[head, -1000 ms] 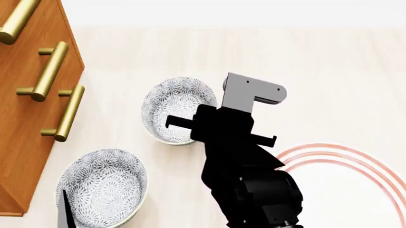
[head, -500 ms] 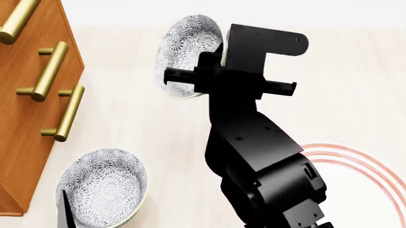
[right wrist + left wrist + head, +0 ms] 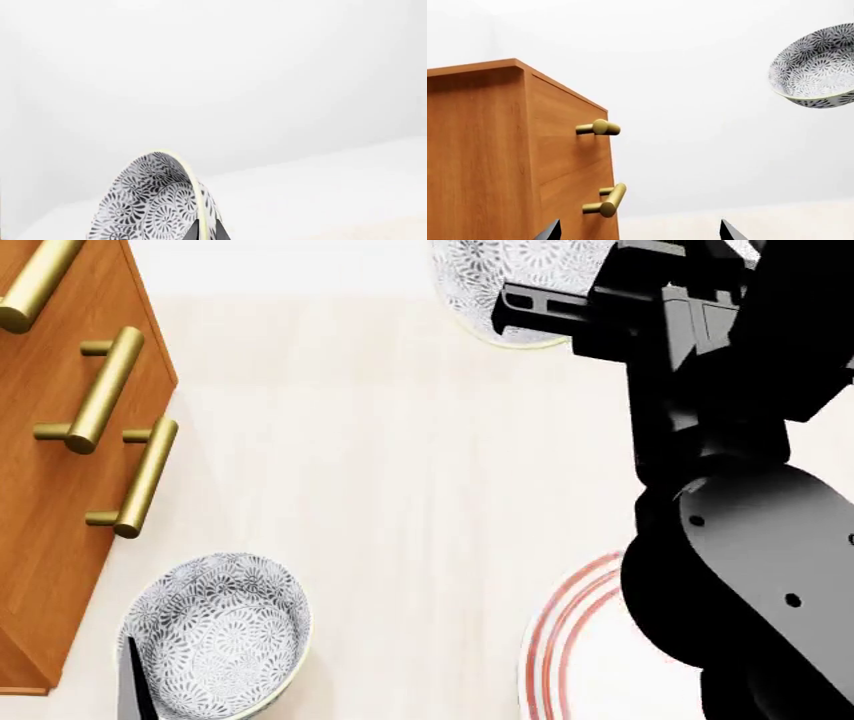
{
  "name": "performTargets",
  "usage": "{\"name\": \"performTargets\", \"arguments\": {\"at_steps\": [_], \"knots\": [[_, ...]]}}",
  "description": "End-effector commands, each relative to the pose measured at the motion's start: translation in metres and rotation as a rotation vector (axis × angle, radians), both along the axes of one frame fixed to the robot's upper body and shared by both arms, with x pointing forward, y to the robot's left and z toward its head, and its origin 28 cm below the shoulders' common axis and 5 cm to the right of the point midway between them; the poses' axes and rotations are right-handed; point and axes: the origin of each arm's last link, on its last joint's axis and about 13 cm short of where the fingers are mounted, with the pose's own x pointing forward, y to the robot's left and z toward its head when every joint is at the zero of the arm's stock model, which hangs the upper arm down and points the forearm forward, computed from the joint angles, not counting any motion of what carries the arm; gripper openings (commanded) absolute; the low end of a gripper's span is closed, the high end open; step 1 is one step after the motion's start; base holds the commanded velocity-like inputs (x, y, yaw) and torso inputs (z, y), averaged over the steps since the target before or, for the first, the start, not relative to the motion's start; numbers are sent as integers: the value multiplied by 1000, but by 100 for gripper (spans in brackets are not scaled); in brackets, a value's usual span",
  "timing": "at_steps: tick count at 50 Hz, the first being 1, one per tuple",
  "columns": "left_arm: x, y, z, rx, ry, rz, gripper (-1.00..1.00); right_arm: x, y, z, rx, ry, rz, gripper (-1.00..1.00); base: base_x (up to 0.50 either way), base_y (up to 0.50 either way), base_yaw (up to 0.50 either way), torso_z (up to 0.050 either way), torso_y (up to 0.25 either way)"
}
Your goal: Pick up the bowl and put it in the front on the plate.
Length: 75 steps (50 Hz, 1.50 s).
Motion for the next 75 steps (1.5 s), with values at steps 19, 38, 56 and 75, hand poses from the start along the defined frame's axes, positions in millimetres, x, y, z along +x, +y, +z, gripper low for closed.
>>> {"name": "performTargets", "arguments": {"at_steps": [19, 38, 56, 75], "knots": [[-2, -4, -3, 21, 10, -18, 100, -85, -86, -18, -25, 134, -52, -100, 0, 0, 0, 0, 0], [-3, -6, -4, 32, 18, -31, 100, -90, -112, -46, 60, 282, 145, -100, 0, 0, 0, 0, 1], [-4, -7, -5, 42, 19, -36, 100, -101, -124, -63, 106, 350, 87, -100, 0, 0, 0, 0, 0], [-3, -7, -4, 30, 35, -33, 100, -103, -119, -79, 124, 424, 133, -100, 0, 0, 0, 0, 1]]}}
